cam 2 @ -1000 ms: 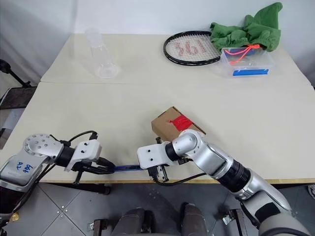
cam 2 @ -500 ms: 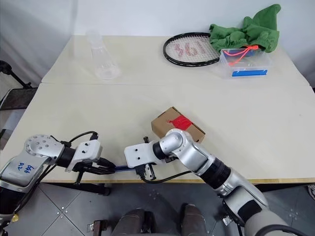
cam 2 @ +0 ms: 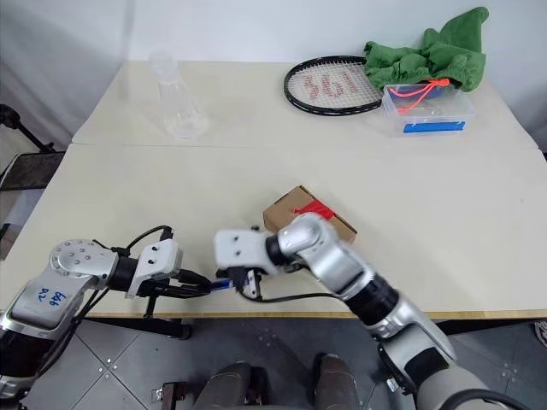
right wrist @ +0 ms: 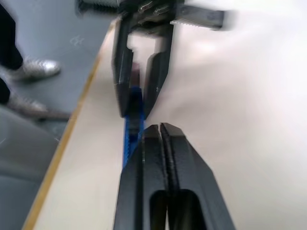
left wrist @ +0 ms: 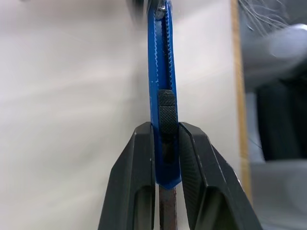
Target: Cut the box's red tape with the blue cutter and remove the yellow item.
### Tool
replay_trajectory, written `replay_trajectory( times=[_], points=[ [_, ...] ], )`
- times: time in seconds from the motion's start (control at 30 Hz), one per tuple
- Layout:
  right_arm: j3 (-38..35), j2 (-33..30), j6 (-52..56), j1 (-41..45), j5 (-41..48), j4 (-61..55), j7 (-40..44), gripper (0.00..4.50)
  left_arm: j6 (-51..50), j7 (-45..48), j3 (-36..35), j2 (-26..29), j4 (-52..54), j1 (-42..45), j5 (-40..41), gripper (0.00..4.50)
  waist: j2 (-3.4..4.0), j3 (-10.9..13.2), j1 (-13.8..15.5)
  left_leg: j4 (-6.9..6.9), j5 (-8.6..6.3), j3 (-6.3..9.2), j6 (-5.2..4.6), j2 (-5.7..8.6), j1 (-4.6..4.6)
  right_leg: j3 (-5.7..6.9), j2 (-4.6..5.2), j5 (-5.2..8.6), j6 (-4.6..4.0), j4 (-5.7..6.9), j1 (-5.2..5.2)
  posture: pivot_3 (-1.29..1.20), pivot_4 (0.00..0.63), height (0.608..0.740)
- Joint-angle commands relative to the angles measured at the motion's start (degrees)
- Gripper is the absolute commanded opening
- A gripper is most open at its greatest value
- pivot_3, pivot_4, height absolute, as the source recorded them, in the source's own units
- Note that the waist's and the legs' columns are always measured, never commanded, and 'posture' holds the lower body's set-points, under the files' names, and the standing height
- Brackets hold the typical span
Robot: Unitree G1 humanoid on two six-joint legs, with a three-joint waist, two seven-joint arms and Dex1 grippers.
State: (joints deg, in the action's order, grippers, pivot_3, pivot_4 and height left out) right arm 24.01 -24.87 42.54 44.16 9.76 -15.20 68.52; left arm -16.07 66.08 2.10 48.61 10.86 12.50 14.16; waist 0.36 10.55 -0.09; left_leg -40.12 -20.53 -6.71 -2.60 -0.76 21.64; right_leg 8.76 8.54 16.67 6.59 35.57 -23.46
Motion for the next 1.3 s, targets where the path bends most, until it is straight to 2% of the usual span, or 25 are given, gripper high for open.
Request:
replay_trajectory(
  times=[0.03, 0.13, 0.23, 0.37, 0.47, 0.6, 0.87, 1.07, 1.3],
  points=[
    [-8.57, -2.58, 15.13, 3.78, 9.13, -7.13, -0.21, 1.17, 5.64, -2.19, -3.0, -1.02, -0.51, -0.91, -0.15, 0.44, -0.03, -0.02, -0.09, 0.0, 0.0, 0.0, 0.0, -0.01, 0.0, 0.03, 0.0, 0.0, 0.0, 0.0, 0.01, 0.0, 0.15, 0.74],
    [-11.91, -3.38, 21.67, 7.22, 10.74, -5.76, -4.15, 2.13, 8.02, -4.57, -3.65, -2.84, -1.51, -0.63, -0.46, 0.44, -0.02, -0.02, -0.39, 0.03, 0.0, -0.11, 0.01, -0.04, -0.04, 0.03, 0.0, 0.02, -0.03, -0.01, -0.02, 0.0, 0.15, 0.74],
    [-16.55, -8.35, 32.02, 14.63, 14.78, -1.77, -4.08, 3.11, 18.36, -11.01, -6.28, -10.53, -5.82, 1.6, -0.13, 0.44, 0.01, 0.01, -0.17, 0.03, 0.0, -0.14, 0.01, -0.02, -0.03, 0.02, 0.02, 0.02, -0.03, 0.02, -0.06, 0.0, 0.15, 0.74],
    [-17.42, -9.45, 42.67, 21.5, 18.82, 2.37, -6.23, 4.46, 27.37, -13.47, -7.19, -15.56, -9.76, 2.73, -0.26, 0.44, -0.11, -0.04, -0.17, 0.02, -0.01, -0.08, -0.03, 0.02, 0.0, 0.06, 0.09, 0.01, -0.03, 0.03, -0.05, 0.0, 0.15, 0.74],
    [-14.82, -9.29, 49.5, 28.02, 18.93, 9.28, -10.24, 4.46, 32.49, -15.61, -7.59, -18.58, -12.05, 4.45, -0.1, 0.44, -0.12, -0.04, -0.33, 0.03, -0.01, -0.11, -0.02, 0.02, 0.0, 0.09, 0.09, 0.01, -0.03, 0.04, -0.06, 0.0, 0.15, 0.74],
    [-16.34, -6.54, 49.96, 33.13, 23.66, 19.8, -12.73, 4.46, 36.44, -17.08, -6.89, -21.73, -14.87, 6.76, -0.24, 0.44, -0.12, -0.04, -0.48, 0.03, -0.01, -0.12, -0.02, 0.01, 0.0, 0.12, 0.08, 0.01, -0.03, 0.03, -0.05, 0.0, 0.15, 0.74],
    [-14.77, -0.24, 49.63, 37.59, 23.61, 31.54, -18.09, 4.46, 41.01, -20.02, -5.9, -24.27, -19.14, 9.35, -1.74, 0.44, -0.13, -0.04, -0.95, 0.04, -0.01, -0.12, -0.02, 0.02, 0.07, 0.22, 0.08, 0.0, -0.01, 0.03, -0.09, 0.0, 0.15, 0.74],
    [-10.31, 1.78, 44.47, 39.53, 22.67, 36.85, -16.42, 4.46, 42.29, -19.9, -4.51, -24.96, -19.52, 9.1, -1.51, 0.44, -0.13, -0.04, -1.52, 0.05, -0.01, -0.03, -0.02, 0.03, 0.1, 0.29, 0.09, 0.0, 0.0, 0.03, -0.08, 0.0, 0.15, 0.74],
    [-2.89, 1.08, 39.44, 40.3, 20.53, 38.76, -12.53, 4.46, 41.85, -20.33, -4.16, -24.72, -18.9, 9.01, -1.17, 0.44, -0.13, -0.04, -1.6, 0.07, -0.01, -0.02, -0.02, 0.02, 0.1, 0.31, 0.09, 0.0, 0.0, 0.02, -0.09, 0.0, 0.15, 0.74]
  ],
)
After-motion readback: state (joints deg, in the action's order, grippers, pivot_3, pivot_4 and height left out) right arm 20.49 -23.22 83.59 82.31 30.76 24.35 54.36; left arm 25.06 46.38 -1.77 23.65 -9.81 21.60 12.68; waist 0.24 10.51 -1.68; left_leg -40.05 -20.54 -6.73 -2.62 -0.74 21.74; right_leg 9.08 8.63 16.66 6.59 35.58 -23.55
